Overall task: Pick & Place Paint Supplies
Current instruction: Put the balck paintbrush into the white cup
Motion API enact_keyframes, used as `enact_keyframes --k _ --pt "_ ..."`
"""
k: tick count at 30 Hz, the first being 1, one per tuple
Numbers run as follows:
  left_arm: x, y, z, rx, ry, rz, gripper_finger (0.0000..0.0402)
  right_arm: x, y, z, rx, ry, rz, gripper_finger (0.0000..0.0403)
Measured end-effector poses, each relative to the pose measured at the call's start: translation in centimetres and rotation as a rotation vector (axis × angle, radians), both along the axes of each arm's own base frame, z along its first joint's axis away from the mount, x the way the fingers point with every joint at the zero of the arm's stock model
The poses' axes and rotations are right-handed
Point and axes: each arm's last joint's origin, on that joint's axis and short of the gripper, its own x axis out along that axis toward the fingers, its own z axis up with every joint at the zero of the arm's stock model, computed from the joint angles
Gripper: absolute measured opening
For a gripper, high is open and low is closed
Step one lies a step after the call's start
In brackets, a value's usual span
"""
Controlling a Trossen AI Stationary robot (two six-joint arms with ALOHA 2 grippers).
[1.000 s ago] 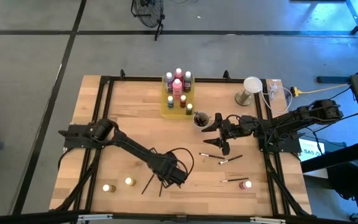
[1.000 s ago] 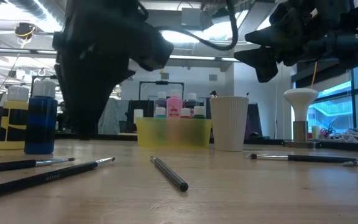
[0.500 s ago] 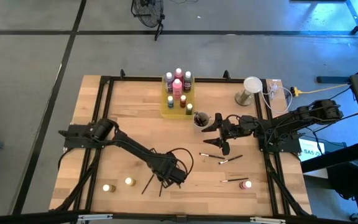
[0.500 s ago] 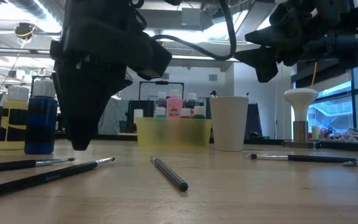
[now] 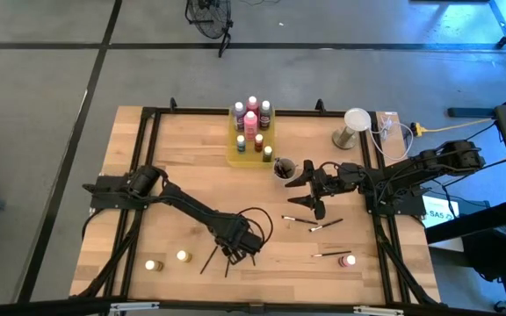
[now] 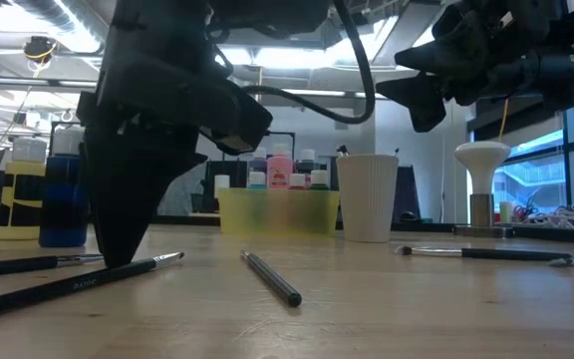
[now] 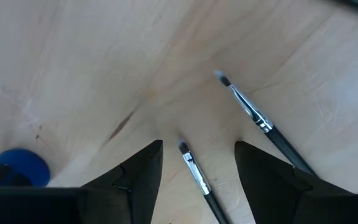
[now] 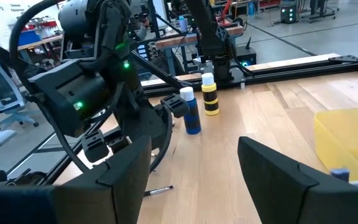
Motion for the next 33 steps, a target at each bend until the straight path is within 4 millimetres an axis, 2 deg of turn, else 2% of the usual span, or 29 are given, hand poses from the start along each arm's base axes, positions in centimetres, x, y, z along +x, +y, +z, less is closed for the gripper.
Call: enact_keyframes --k 9,22,33 --pt "0.09 -0.07 -0.11 -0.02 -0.004 -0.006 0.0193 0.0 0.0 0.0 0.0 0.0 0.0 0.0242" --pt "0.3 -0.28 -0.2 -0.04 -0.024 -0.026 0.0123 0.0 0.0 0.0 0.0 0.0 0.0 0.0242" --pt "0.37 -0.29 -0.21 -0.042 -0.033 -0.057 0.0084 0.0 0.0 0.0 0.0 0.0 0.0 0.0242"
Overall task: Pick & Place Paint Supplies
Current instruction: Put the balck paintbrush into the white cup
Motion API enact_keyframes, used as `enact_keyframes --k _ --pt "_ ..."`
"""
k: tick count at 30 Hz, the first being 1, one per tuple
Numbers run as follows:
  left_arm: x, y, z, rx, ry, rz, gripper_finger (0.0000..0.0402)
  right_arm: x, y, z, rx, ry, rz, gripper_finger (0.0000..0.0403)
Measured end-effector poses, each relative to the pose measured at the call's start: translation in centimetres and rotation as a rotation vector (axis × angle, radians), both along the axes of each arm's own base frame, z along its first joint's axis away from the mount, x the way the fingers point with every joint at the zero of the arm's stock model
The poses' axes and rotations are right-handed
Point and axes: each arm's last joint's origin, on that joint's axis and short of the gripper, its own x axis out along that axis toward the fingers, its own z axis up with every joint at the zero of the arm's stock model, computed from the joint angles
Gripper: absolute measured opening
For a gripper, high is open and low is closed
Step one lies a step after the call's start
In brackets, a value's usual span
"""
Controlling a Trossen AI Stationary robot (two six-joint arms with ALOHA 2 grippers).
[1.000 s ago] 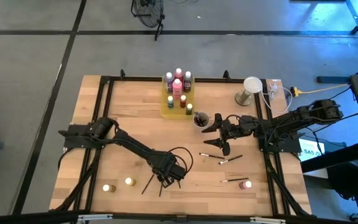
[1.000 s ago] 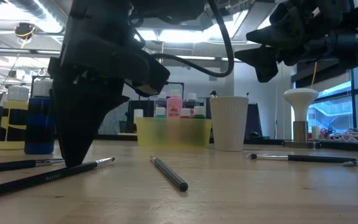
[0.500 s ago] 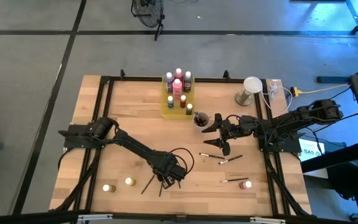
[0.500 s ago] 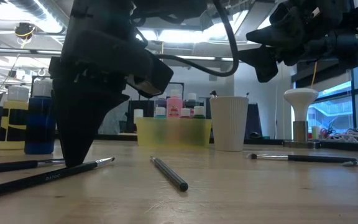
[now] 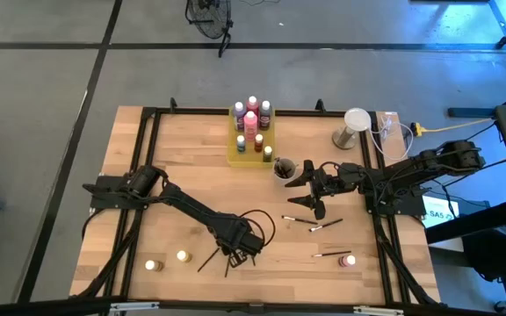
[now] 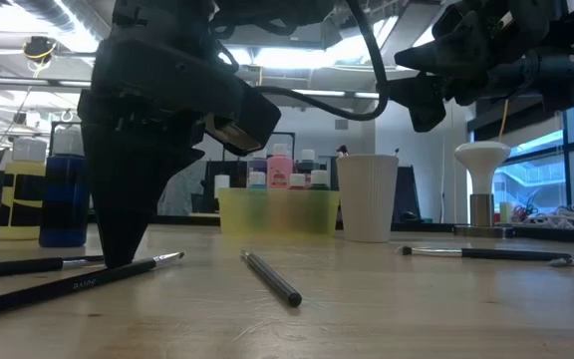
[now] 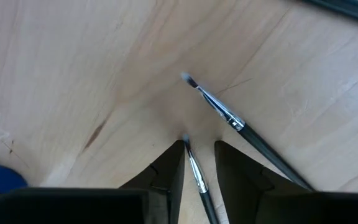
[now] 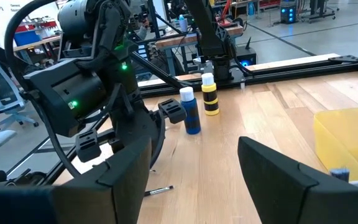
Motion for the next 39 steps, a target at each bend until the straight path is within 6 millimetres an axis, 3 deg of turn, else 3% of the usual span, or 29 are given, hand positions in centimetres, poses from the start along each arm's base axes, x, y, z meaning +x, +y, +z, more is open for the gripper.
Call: enact_keyframes --k 14,39 --pt "0.2 0.4 0.0 0.008 -0.018 -0.101 0.0007 0.0 0.0 0.0 0.0 0.0 0.0 0.0242" --pt "1.5 0.5 1.0 0.134 -0.12 -0.196 0.0002 0.0 0.0 0.0 0.0 0.0 -0.003 0.0242"
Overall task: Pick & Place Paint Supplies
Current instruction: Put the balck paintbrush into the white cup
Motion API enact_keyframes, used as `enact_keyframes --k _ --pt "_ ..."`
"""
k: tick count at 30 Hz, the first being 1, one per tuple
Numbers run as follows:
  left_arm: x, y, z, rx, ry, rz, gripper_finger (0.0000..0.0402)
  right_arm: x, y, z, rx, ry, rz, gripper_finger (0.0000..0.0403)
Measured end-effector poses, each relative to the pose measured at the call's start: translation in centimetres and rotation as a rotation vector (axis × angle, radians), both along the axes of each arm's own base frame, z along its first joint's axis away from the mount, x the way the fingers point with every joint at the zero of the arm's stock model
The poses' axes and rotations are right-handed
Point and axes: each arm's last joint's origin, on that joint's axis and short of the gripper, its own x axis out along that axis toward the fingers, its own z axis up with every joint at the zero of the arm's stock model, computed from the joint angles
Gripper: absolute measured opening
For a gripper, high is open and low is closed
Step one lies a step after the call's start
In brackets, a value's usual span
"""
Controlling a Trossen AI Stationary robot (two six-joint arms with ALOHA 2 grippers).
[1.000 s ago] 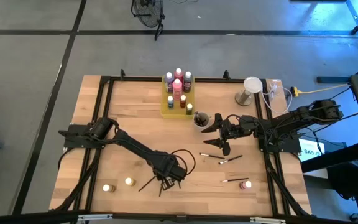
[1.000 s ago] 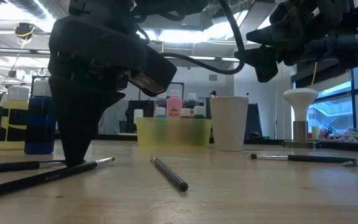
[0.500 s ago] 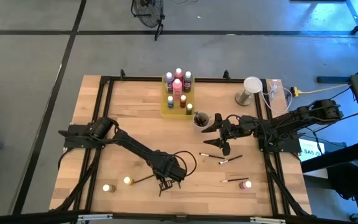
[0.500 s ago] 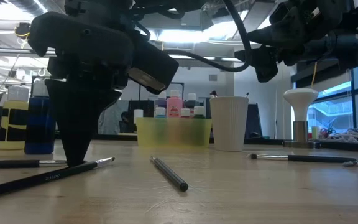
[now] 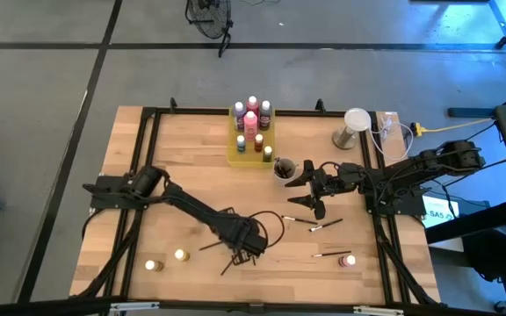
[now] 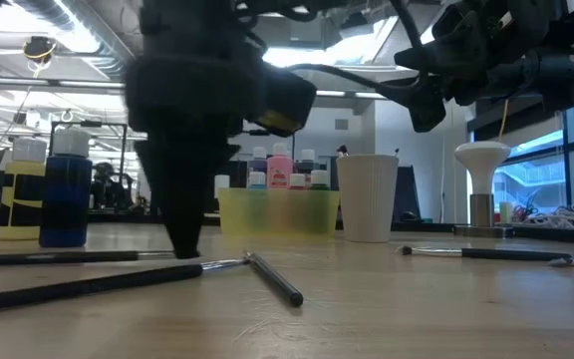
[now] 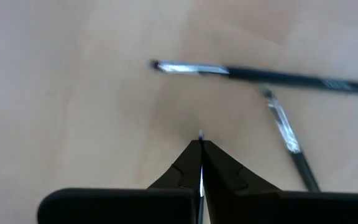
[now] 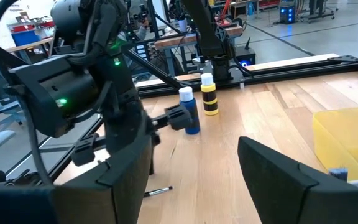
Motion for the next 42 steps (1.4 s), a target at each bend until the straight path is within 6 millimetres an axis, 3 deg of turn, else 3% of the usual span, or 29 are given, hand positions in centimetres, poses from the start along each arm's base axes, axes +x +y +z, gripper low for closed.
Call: enact_keyframes --k 9,15,23,32,38,42 --pt "-0.2 0.0 0.2 -0.009 0.017 -0.008 0.0002 0.0 0.0 0.0 0.0 0.004 0.0 0.0242" --pt "-0.4 0.2 2.3 0.007 -0.047 -0.012 0.0002 0.0 0.0 0.0 -0.001 0.004 0.0 0.0242" --pt "-1.7 1.1 8.1 0.076 -0.231 -0.017 0.0002 0.0 0.0 0.5 0.004 -0.048 0.003 0.0242" --pt "-3.9 2.5 16.9 0.181 -0.6 -0.161 0.0002 -0.2 1.6 1.7 -0.049 -0.191 0.078 0.0242" --pt "-3.5 2.5 21.8 0.218 -0.957 -0.325 0.0002 -0.5 2.8 2.1 -0.114 -0.257 0.126 0.0242" --pt "-2.5 2.2 23.3 0.264 -1.119 -0.361 0.0002 -0.7 3.4 2.6 -0.109 -0.302 0.151 0.0242"
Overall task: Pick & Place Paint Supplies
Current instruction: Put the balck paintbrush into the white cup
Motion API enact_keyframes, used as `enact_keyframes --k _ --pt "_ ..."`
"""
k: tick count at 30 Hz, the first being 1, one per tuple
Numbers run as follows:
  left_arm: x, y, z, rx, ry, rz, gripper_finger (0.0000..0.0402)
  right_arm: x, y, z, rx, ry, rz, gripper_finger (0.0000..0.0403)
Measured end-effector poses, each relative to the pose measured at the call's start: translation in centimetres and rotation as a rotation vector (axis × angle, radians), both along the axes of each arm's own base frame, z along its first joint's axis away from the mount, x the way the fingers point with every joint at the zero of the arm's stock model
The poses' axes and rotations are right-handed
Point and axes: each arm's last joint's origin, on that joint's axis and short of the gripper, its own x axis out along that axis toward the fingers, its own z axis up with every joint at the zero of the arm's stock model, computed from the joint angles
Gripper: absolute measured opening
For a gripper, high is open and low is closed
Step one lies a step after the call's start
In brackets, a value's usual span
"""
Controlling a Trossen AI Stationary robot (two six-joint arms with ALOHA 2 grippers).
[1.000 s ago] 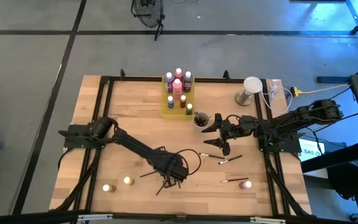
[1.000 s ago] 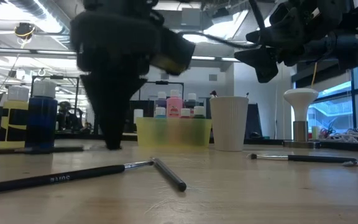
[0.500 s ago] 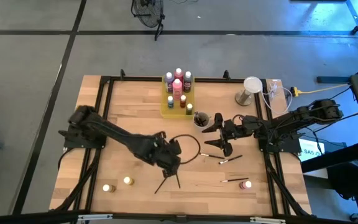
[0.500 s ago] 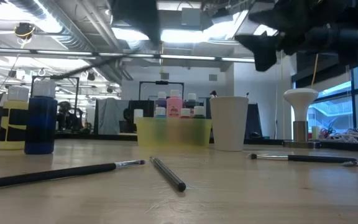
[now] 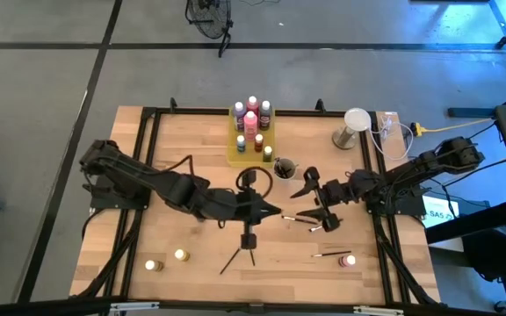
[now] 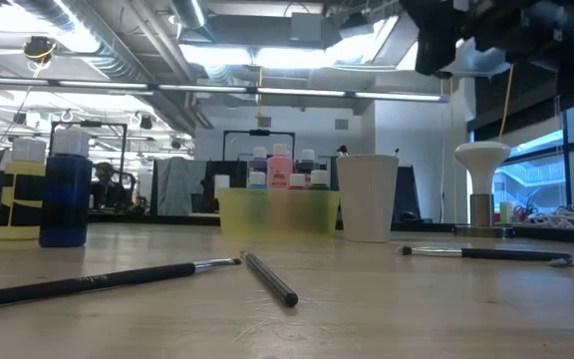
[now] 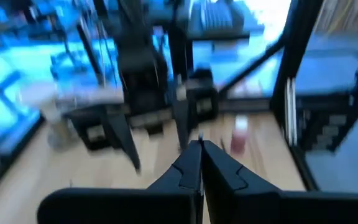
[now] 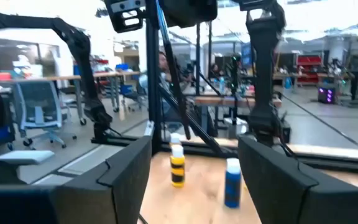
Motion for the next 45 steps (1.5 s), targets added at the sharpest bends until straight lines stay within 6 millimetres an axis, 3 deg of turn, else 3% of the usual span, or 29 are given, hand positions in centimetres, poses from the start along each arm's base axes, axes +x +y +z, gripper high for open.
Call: enact_keyframes --k 5,13,33,39,45 --pt "1.6 -0.6 -0.7 0.034 -0.063 0.019 0.0002 -0.4 0.8 0.6 -0.078 -0.095 0.004 0.0242" --pt "3.9 -0.7 -2.5 0.09 -0.103 0.046 0.0002 -0.9 1.9 1.2 -0.169 -0.185 -0.129 0.0242" --pt "4.3 -0.1 -2.3 0.082 -0.138 0.063 0.0002 1.9 4.1 4.9 -0.2 -0.097 -0.116 0.0239" --pt "4.3 -0.1 -2.4 0.094 -0.133 0.059 0.0002 1.9 4.1 5.1 -0.196 -0.104 -0.116 0.0199" --pt "4.3 -0.1 -2.4 0.099 -0.133 0.058 0.0002 1.9 4.1 5.1 -0.194 -0.107 -0.116 0.0123"
